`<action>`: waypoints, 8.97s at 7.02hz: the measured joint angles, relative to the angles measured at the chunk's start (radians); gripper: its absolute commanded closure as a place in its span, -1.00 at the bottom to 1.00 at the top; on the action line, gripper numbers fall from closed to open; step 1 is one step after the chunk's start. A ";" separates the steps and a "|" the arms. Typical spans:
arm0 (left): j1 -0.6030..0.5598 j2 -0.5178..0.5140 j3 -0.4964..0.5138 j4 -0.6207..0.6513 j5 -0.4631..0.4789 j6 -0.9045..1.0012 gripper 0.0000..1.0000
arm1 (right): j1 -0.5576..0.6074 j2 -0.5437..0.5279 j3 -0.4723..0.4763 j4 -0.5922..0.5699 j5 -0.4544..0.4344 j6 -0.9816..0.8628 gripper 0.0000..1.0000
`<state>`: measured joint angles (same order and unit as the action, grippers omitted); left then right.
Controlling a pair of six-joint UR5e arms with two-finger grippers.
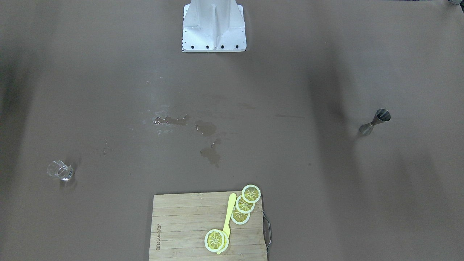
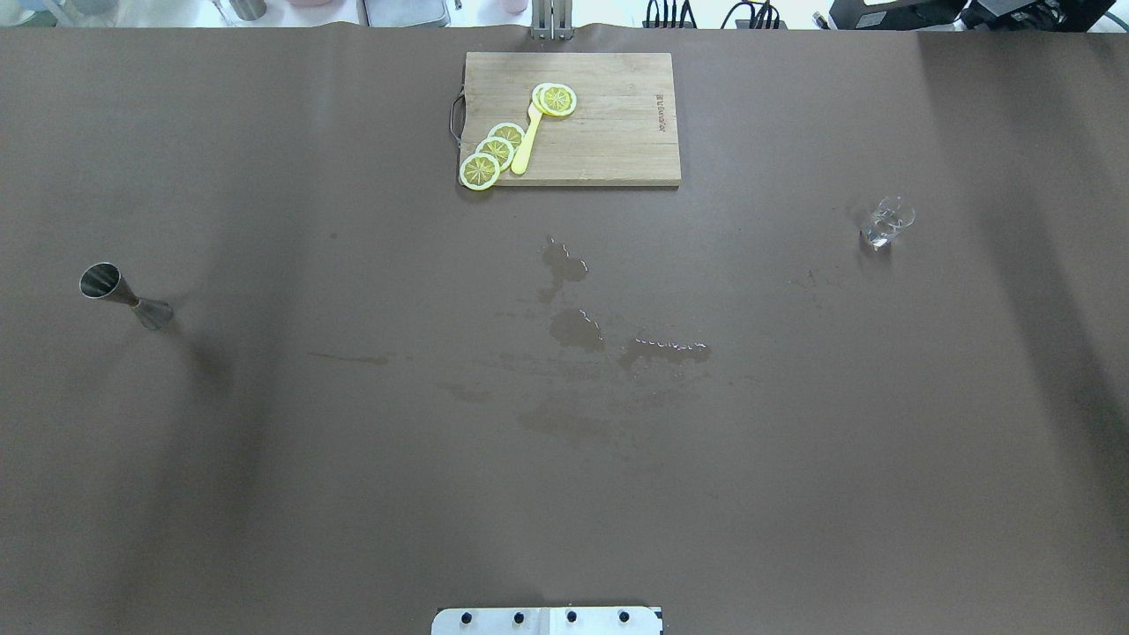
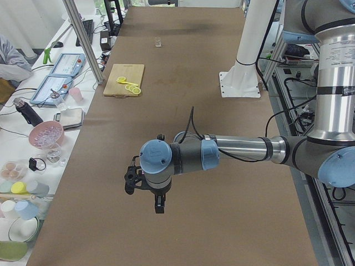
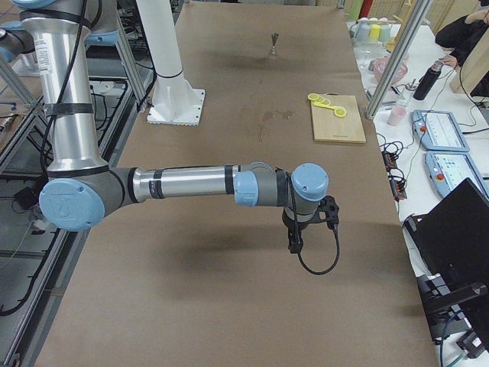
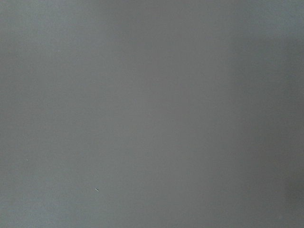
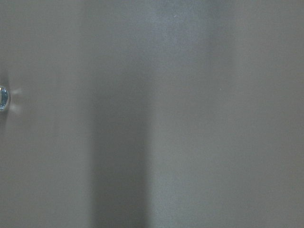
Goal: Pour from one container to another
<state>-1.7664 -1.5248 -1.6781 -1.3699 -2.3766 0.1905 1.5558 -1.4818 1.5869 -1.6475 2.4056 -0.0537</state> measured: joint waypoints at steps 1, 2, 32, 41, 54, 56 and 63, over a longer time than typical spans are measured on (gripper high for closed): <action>-0.003 0.000 0.000 0.000 0.000 0.001 -0.97 | 0.000 0.000 0.001 0.000 0.001 0.000 -1.00; -0.005 0.000 0.000 0.000 0.000 0.001 -0.97 | 0.000 0.000 0.001 0.000 0.001 0.000 -1.00; -0.002 -0.002 0.007 -0.003 0.004 0.003 -0.97 | -0.264 0.122 -0.540 1.338 0.260 -0.464 -1.00; 0.005 -0.011 -0.009 -0.061 0.002 0.009 -0.97 | -0.347 0.308 -0.706 1.322 0.248 -0.572 -1.00; 0.140 -0.021 0.084 -0.959 -0.300 0.001 -0.97 | -0.452 0.354 -0.715 1.319 0.148 -0.568 -0.80; 0.188 -0.031 0.075 -1.040 -0.271 0.001 -0.97 | -0.454 0.354 -0.717 1.319 0.147 -0.567 -0.63; 0.748 0.200 -0.207 -1.633 0.589 -0.824 -0.97 | -0.453 0.353 -0.715 1.320 0.147 -0.565 0.49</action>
<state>-1.0179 -1.3251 -1.8856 -3.0026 -1.7871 -0.6335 1.1028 -1.1288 0.8723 -0.3279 2.5522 -0.6187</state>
